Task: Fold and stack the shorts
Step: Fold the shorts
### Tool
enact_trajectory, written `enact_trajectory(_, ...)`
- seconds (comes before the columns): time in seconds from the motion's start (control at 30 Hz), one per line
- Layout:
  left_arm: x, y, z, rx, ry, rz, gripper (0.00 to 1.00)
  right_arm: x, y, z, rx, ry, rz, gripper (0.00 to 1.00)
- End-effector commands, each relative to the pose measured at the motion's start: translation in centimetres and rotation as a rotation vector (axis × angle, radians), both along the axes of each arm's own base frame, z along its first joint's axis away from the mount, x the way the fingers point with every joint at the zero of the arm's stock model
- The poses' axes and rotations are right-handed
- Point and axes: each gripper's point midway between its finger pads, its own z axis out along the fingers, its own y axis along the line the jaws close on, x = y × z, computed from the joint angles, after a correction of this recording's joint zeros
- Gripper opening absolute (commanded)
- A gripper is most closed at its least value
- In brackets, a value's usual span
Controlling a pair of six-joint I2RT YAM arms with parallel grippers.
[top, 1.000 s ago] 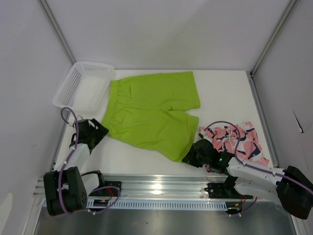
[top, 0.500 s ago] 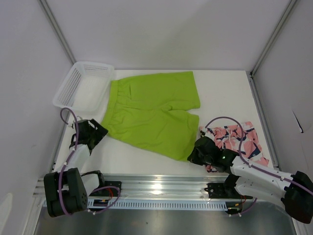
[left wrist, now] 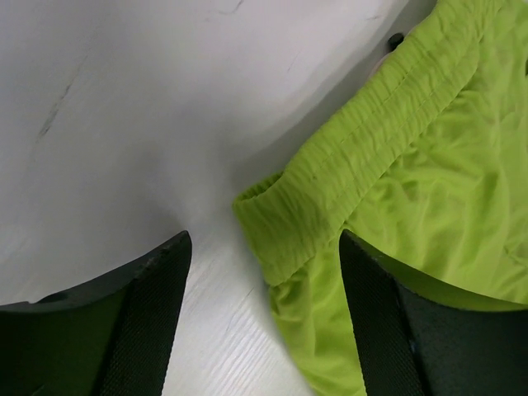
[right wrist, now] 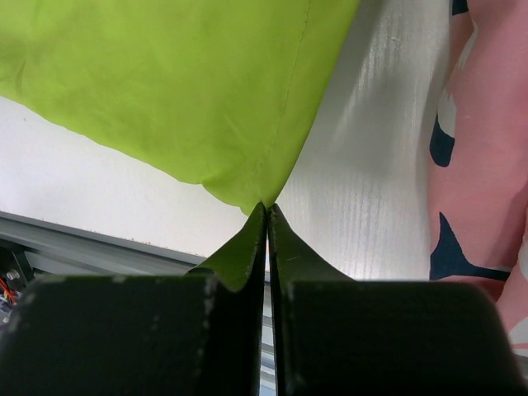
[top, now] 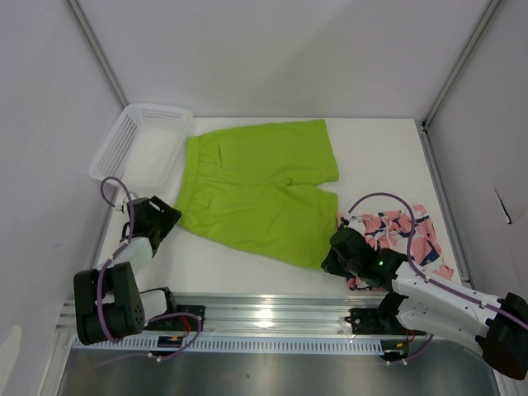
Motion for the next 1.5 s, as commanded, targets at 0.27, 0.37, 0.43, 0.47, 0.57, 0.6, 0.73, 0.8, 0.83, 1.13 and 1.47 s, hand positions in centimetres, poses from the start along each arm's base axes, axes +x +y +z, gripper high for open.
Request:
enact_trajectory(0.27,2.4,-0.5,-1.4,-0.097,-0.001,0.016,0.2,0.0,-0.2,0.2,0.0,-0.012,0.004,0.0)
enact_trajectory(0.37,2.8,-0.5,-1.2,-0.085,0.009,0.011,0.0,0.0,-0.4,0.3,-0.016,-0.02,0.02,0.0)
enact_trajectory(0.43,2.8,-0.6,-1.2,-0.081,0.013,0.002,0.0,0.1,-0.3,0.7,-0.033,-0.028,0.046,0.03)
enact_trajectory(0.47,2.7,-0.6,-1.0,-0.077,0.006,0.0,0.0,-0.1,-0.4,0.6,-0.049,-0.016,0.058,0.05)
enact_trajectory(0.57,2.2,-0.3,-0.4,-0.049,-0.012,0.01,0.0,-0.3,-0.5,0.6,-0.092,0.002,0.073,0.34)
enact_trajectory(0.6,1.8,-0.2,-0.4,-0.041,-0.005,0.017,0.0,-0.5,-0.5,0.6,-0.093,0.007,0.078,0.41)
enact_trajectory(0.73,1.4,0.5,0.5,0.004,-0.015,0.037,0.0,-1.0,-0.2,0.2,-0.068,0.018,0.077,0.58)
enact_trajectory(0.8,1.3,0.6,0.4,0.01,-0.009,0.032,0.0,-1.1,-0.1,0.2,-0.072,0.012,0.087,0.61)
enact_trajectory(0.83,1.2,0.5,0.3,0.008,-0.004,0.031,0.0,-1.1,-0.1,0.1,-0.084,0.012,0.094,0.61)
enact_trajectory(1.13,1.4,0.4,-0.1,0.009,-0.004,0.013,0.0,-0.7,1.3,-1.8,-0.127,0.037,0.131,0.62)
enact_trajectory(1.47,1.5,0.4,-0.1,0.01,-0.011,0.005,0.0,0.2,2.5,-3.9,-0.104,0.082,0.135,0.53)
